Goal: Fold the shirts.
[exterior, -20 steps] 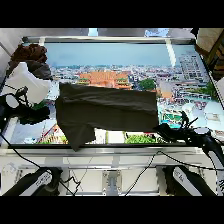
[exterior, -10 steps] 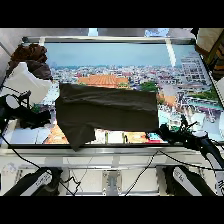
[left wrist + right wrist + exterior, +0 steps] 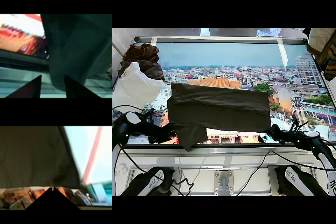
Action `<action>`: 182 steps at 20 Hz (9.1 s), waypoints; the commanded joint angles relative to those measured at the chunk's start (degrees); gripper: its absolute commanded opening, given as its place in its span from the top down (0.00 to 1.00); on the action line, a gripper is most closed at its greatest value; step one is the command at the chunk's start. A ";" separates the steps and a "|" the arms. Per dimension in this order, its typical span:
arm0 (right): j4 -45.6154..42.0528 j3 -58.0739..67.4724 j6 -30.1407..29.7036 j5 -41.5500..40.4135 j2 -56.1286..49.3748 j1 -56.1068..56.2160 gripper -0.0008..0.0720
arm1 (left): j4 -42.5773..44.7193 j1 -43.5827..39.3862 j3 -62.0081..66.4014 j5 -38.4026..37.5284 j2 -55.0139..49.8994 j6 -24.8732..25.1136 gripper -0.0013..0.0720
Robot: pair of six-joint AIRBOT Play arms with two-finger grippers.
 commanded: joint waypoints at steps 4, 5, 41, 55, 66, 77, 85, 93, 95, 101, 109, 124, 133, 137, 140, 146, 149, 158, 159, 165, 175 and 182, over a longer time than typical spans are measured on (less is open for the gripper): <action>1.95 -0.02 -2.34 2.43 0.04 0.00 0.96 | -1.75 0.07 -3.10 8.48 0.37 -2.84 0.51; 2.36 -0.02 -2.75 2.45 0.04 0.00 0.96 | 1.09 0.07 -3.10 8.66 0.37 -5.44 0.51; -22.05 0.02 16.26 4.09 14.75 -0.04 0.46 | -34.58 0.07 -2.93 3.43 2.64 12.85 0.97; -6.01 0.02 8.39 -10.64 -1.73 0.00 0.68 | -34.73 0.07 -2.93 2.73 2.64 12.90 0.97; -3.08 0.22 2.36 1.53 10.43 -0.07 0.96 | -47.21 0.07 -2.62 1.88 4.72 18.78 0.97; -14.32 11.76 19.54 9.55 40.74 -0.07 0.96 | -44.35 0.07 -0.96 -5.20 23.80 6.36 0.97; -26.21 12.52 21.88 0.81 36.02 -0.07 0.96 | -21.68 0.07 -0.92 -1.81 28.57 -4.83 0.97; -8.52 17.05 4.35 -12.07 10.56 0.00 0.96 | -5.31 0.07 -0.92 8.52 27.10 -10.29 0.97; -8.31 22.51 2.47 -12.02 5.31 0.13 0.96 | -6.84 0.07 -0.90 12.57 23.32 -9.97 0.97; -9.38 33.75 0.90 -12.37 -10.25 4.90 0.96 | -19.34 0.02 4.70 24.50 4.83 3.37 0.97; -8.96 34.21 0.94 -23.65 -24.76 13.40 0.95 | -19.34 -5.38 15.69 27.10 -16.70 6.95 0.57; -8.48 40.44 1.16 -6.19 -25.03 -1.33 0.34 | -26.21 -36.74 29.68 36.09 -23.76 11.19 0.97; -8.28 40.46 -2.14 1.77 -34.32 -1.60 0.28 | -14.05 -42.58 52.89 27.91 -48.26 -2.51 0.97; -4.68 40.44 -5.11 5.38 -37.51 -1.60 0.27 | -6.29 -43.45 57.11 22.93 -52.37 -9.33 0.97; -0.20 40.46 -6.62 6.56 -38.27 -1.46 0.27 | -5.60 -43.43 57.48 21.27 -54.07 -11.63 0.97; -0.20 40.46 -6.62 10.32 -38.27 -0.28 0.29 | -5.53 -43.56 57.51 18.10 -57.66 -14.19 0.97; 1.84 40.74 -6.69 10.51 -38.25 0.66 0.45 | -7.10 -43.58 57.55 18.03 -58.36 -14.16 0.97; 5.55 50.21 -9.09 19.21 -37.18 0.83 0.96 | -7.82 -46.34 61.09 18.71 -58.40 -14.12 0.97; 5.55 51.74 -8.98 19.54 -36.46 0.76 0.96 | -8.24 -47.25 62.03 19.61 -58.40 -13.79 0.97; 5.29 57.90 -6.21 26.82 -33.73 0.22 0.96 | -5.29 -47.52 83.65 18.75 -57.72 -5.79 0.96; 5.18 69.44 -4.76 12.81 -28.57 33.40 0.97 | 38.03 -32.96 88.08 0.52 -35.95 -18.47 0.96; 10.14 78.20 -3.04 -0.20 -41.53 55.49 0.97 | 39.26 -29.14 88.08 -3.32 -30.69 -13.40 0.96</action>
